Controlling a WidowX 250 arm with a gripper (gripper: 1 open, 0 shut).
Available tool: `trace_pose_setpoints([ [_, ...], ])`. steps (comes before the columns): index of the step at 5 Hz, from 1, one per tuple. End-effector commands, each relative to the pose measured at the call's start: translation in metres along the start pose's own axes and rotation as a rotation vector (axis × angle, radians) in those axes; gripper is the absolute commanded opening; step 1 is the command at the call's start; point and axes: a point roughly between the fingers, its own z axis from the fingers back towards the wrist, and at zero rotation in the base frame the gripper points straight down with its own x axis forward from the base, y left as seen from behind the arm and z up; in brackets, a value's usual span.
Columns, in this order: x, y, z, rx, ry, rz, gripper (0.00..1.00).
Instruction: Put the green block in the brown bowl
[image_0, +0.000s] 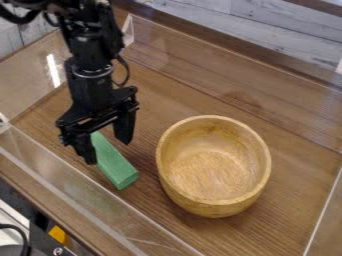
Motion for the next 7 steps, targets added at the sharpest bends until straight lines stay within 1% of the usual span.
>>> trace_pose_setpoints([
  [1,0.007,-0.001,-0.004,-0.028,-0.021,-0.038,1.00],
  [2,0.009,0.004,-0.015,-0.022,-0.023,-0.081,1.00],
  [3,0.004,0.002,-0.023,-0.021,-0.021,-0.058,0.00],
  [4,-0.001,0.001,-0.024,-0.020,-0.022,-0.045,0.00],
  [6,0.018,0.016,-0.010,-0.023,-0.024,0.034,0.00],
  [7,0.017,0.014,-0.008,-0.022,-0.022,0.044,0.00],
])
